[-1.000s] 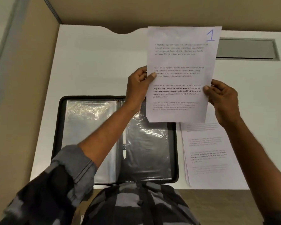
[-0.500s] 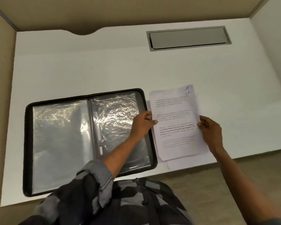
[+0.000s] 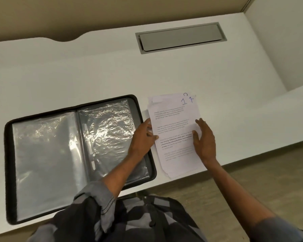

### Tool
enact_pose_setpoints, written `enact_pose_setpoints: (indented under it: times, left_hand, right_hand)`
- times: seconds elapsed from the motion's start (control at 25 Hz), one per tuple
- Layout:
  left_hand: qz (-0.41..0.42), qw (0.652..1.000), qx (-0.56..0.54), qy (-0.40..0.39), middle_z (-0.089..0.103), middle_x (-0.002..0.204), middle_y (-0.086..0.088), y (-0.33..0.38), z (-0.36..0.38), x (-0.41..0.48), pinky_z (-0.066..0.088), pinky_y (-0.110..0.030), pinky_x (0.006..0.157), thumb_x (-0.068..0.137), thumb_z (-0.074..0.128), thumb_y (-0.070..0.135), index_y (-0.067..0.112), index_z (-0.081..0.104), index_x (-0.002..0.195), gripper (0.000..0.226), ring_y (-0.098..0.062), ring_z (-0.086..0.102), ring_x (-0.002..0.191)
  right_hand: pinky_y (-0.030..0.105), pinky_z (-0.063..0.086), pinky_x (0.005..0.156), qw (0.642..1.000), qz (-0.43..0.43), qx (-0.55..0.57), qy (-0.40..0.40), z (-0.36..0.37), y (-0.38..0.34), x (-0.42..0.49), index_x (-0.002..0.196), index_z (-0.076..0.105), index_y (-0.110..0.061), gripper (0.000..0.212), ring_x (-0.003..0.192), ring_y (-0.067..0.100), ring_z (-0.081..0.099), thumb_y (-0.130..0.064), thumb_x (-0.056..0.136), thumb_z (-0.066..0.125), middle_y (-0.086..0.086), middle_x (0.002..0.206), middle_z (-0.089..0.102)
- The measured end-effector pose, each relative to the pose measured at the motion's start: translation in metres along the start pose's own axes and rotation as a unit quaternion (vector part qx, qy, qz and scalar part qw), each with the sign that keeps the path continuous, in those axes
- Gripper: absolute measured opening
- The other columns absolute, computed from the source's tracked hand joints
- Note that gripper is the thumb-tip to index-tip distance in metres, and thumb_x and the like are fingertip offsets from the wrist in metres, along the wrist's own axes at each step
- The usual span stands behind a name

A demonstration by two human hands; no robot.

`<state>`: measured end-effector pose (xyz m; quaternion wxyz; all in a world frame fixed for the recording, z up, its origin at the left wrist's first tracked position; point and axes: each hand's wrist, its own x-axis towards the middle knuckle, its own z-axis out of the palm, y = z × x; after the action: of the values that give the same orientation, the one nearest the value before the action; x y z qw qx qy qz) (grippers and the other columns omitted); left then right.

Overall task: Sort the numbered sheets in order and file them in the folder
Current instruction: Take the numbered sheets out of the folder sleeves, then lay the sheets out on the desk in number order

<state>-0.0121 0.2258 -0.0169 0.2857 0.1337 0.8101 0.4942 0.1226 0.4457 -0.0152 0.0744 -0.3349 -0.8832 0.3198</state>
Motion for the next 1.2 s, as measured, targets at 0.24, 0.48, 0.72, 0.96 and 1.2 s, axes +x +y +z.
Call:
enact_pose_setpoints:
  times: [0.24,0.48,0.72,0.96,1.2]
  left_hand:
    - [0.045,0.980,0.182,0.067,0.035,0.162,-0.002,-0.035,-0.034,-0.038,0.029,-0.046,0.123,0.101,0.061,0.031,0.017,0.033,0.157,0.064,-0.019,0.026,0.151]
    - [-0.035,0.941,0.283,0.183,0.023,0.168,-0.003,-0.108,-0.112,-0.112,0.009,-0.050,0.128,0.102,0.055,0.046,0.017,0.029,0.160,0.070,-0.021,0.009,0.157]
    - [-0.264,0.880,0.255,0.303,-0.009,0.171,-0.007,-0.166,-0.190,-0.183,-0.006,-0.058,0.124,0.097,0.046,0.064,0.012,0.002,0.163,0.094,-0.026,-0.014,0.157]
    - [-0.250,0.905,0.214,0.272,-0.004,0.171,-0.012,-0.204,-0.221,-0.220,0.008,-0.049,0.128,0.096,0.048,0.063,0.007,0.003,0.162,0.098,-0.026,-0.005,0.158]
    - [-0.195,0.920,0.235,0.245,0.012,0.170,-0.008,-0.212,-0.242,-0.241,0.021,-0.053,0.122,0.098,0.056,0.054,0.016,0.019,0.162,0.083,-0.030,0.011,0.157]
  right_hand:
    - [0.037,0.008,0.128,0.984,-0.149,-0.008,-0.094,0.062,-0.058,-0.043,0.159,0.030,-0.018,0.057,0.157,0.013,0.009,-0.028,0.108,0.051,0.000,0.169,0.021]
    - [0.038,0.004,0.128,0.937,-0.249,-0.059,-0.238,0.124,-0.107,-0.085,0.163,0.010,-0.018,0.072,0.157,0.014,-0.009,-0.050,0.107,0.041,0.000,0.171,0.000]
    - [0.042,-0.005,0.127,0.920,-0.234,-0.180,-0.258,0.156,-0.123,-0.118,0.160,-0.015,-0.017,0.084,0.154,0.023,-0.023,-0.059,0.105,0.032,0.005,0.166,-0.026]
    - [0.062,0.011,0.124,0.948,-0.234,-0.122,-0.178,0.173,-0.135,-0.153,0.162,-0.005,-0.016,0.078,0.155,0.038,-0.014,-0.018,0.106,0.048,0.017,0.168,-0.018]
    - [0.035,0.056,0.096,0.986,-0.071,0.080,-0.125,0.166,-0.187,-0.157,0.161,0.014,-0.025,0.101,0.146,0.039,0.035,0.013,0.083,0.065,0.013,0.169,0.001]
